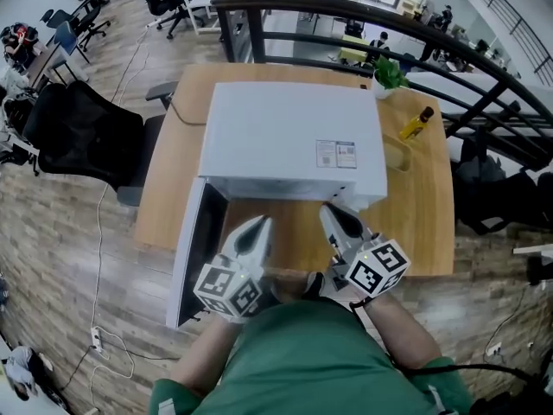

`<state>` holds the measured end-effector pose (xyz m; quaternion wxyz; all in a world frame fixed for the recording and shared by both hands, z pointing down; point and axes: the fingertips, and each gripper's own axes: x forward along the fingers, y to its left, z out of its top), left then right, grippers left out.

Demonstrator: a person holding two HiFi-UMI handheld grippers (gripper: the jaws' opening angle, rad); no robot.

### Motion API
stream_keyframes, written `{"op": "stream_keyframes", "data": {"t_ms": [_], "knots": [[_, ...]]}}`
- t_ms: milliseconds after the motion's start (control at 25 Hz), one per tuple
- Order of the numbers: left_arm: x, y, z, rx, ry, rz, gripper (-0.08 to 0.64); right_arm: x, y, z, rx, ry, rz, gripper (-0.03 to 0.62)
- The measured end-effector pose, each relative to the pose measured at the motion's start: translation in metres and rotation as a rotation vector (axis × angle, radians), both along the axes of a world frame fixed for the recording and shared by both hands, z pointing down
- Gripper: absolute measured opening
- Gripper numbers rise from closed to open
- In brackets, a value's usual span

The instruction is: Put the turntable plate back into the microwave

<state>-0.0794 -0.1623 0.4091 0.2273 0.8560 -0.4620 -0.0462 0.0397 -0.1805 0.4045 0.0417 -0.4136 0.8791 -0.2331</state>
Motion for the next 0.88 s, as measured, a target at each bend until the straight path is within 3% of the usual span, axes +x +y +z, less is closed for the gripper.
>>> {"op": "stream_keyframes", "data": {"t_ms": [320,880], "knots": [[-0.011,-0.004,0.006,-0.015,-0.026,-0.028,0.014,-0.007,0.0,-0.01,0.091,0.12,-0.013,0.005],[-0.011,-0.004,0.012,-0.02,-0.037,-0.037,0.014,-0.009,0.0,-0.003,0.079,0.111,-0.022,0.003]]}}
